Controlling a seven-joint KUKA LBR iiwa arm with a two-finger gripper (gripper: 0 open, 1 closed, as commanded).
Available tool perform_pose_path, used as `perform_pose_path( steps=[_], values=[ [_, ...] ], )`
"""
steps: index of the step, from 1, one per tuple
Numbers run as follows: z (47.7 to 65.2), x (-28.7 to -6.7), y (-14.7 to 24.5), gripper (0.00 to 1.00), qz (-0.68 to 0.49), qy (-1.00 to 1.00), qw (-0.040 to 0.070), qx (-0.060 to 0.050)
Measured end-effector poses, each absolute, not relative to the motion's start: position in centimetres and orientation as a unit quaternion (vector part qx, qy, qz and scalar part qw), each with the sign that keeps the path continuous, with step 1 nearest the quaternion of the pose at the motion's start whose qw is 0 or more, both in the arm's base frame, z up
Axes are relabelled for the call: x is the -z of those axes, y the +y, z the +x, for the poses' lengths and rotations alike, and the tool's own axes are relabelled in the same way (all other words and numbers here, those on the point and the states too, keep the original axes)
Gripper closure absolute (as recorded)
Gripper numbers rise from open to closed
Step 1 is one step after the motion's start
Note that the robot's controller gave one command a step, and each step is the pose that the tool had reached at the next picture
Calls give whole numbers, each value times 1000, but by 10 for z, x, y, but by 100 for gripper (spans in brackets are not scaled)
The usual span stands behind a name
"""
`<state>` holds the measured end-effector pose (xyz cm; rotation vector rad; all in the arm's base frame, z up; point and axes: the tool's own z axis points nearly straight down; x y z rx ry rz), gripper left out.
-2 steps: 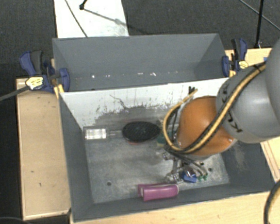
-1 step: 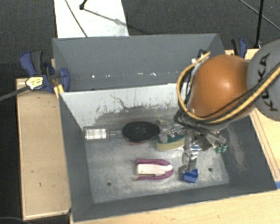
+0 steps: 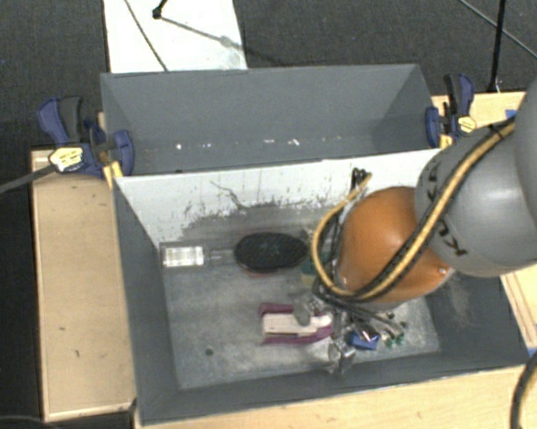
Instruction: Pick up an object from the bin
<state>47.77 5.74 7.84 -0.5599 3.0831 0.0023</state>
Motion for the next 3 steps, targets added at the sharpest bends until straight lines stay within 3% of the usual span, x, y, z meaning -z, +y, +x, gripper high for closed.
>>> perform_pose_path(
  steps=[1,2,3],
  values=[
    [478,-81,58,100,-177,984,3,-1],
    [477,-164,87,100,-75,997,4,-1],
    [477,-162,86,0,-74,997,2,-1]
  ],
)
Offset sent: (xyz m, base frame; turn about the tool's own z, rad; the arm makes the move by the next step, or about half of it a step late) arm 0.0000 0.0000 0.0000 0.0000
